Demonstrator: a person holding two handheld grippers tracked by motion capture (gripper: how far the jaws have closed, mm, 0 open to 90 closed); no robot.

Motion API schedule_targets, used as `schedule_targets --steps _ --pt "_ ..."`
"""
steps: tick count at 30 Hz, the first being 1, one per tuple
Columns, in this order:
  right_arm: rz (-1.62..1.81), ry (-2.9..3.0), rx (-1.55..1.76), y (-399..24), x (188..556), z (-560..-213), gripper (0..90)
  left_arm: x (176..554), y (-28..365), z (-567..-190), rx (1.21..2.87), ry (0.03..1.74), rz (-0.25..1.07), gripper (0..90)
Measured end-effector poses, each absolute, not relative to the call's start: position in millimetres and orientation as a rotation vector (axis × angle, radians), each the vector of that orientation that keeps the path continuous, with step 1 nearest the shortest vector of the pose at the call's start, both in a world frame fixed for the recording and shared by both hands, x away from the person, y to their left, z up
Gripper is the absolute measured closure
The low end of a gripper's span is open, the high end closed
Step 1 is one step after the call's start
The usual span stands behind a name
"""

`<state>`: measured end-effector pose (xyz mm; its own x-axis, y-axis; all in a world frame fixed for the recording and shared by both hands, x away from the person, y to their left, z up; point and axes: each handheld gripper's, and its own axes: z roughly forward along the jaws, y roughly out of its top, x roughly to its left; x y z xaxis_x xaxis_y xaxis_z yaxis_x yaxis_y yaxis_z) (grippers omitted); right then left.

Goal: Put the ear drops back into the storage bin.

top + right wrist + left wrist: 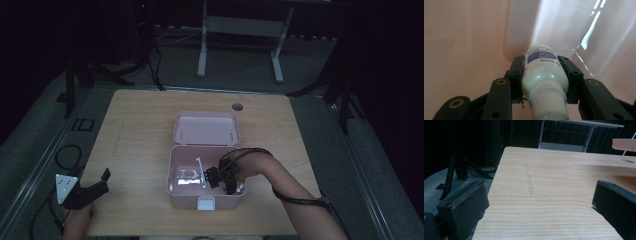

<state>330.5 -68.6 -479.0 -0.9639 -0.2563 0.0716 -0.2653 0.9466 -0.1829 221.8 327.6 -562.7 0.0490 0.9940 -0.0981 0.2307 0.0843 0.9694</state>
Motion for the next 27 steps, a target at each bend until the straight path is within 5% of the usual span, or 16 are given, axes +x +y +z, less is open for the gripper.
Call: schedule_targets --steps 27 --pt "0.245 -3.061 0.315 -71 332 -471 52.8 222 327 -563 1.336 1.373 0.982 0.5"
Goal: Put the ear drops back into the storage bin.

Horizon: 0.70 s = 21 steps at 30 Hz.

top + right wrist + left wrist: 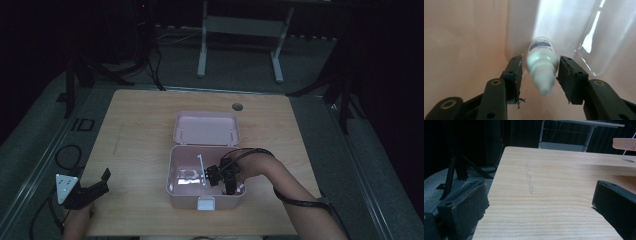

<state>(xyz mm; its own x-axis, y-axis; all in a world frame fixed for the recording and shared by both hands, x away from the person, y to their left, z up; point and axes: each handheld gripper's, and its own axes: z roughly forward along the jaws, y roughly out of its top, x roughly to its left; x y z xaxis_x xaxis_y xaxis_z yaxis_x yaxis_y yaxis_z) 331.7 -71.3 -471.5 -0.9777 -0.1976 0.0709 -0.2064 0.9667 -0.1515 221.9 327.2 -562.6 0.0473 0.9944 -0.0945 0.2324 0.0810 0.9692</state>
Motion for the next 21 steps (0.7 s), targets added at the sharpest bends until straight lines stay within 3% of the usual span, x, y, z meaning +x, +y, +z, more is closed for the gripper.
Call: schedule_targets --steps 11,21 --pt "0.160 -3.129 0.267 -76 336 -439 44.1 222 327 -563 1.337 1.375 0.982 0.5" --pt "-0.086 -3.189 0.128 -91 340 -398 24.7 222 327 -563 1.335 1.376 0.982 0.5"
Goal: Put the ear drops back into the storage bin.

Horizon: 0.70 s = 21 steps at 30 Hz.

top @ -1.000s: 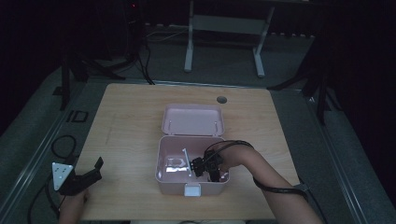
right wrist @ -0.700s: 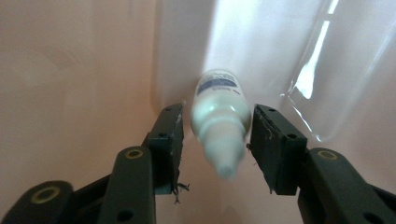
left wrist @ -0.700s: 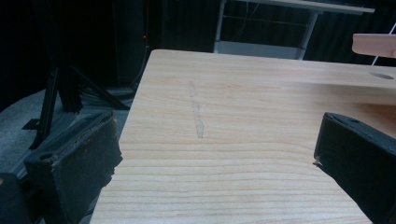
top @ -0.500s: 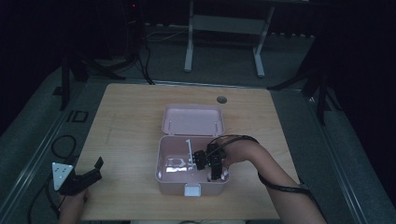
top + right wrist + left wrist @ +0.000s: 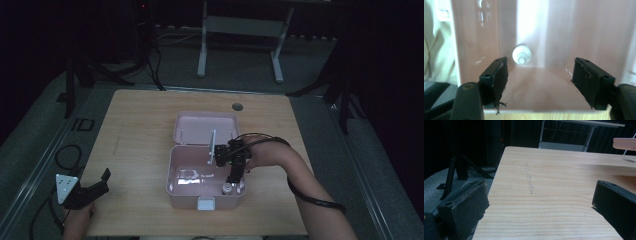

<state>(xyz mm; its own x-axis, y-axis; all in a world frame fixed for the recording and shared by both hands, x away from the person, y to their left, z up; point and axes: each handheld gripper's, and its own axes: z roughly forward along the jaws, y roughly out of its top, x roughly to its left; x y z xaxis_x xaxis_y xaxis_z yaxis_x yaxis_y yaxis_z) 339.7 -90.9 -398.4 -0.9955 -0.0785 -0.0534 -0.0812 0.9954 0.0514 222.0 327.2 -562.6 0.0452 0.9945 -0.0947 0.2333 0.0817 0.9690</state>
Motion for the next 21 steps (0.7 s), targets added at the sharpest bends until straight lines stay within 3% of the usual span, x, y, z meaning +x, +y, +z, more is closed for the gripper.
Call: schedule_targets --steps 8,21 --pt "0.172 3.084 -0.005 -112 345 -384 13.9 222 327 -563 1.336 1.377 0.983 0.5" --pt "0.308 3.002 0.156 -156 354 -371 13.9 222 327 -563 1.334 1.377 0.982 0.5"
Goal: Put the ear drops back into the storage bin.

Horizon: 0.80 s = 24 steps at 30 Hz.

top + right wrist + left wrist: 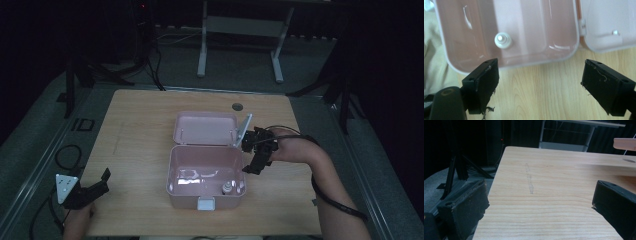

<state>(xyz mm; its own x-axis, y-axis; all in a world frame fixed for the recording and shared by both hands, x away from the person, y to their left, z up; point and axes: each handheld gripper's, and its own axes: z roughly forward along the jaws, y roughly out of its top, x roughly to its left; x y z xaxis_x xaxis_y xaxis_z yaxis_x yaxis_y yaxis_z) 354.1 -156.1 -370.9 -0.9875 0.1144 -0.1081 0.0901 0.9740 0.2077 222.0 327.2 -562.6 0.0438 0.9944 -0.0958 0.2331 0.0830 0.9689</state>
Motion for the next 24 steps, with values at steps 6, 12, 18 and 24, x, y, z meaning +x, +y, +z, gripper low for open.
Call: schedule_targets --steps 6,12,18,24 --pt "0.375 2.991 0.225 -181 357 -376 14.2 222 327 -563 1.334 1.376 0.983 0.5" --pt "0.357 2.982 0.292 -205 359 -398 14.2 222 327 -563 1.337 1.377 0.985 0.5" --pt "0.388 2.948 0.392 -225 362 -425 14.2 222 327 -563 1.335 1.376 0.985 0.5" --pt "0.455 2.874 0.484 -241 363 -449 14.0 222 327 -563 1.335 1.375 0.984 0.5"
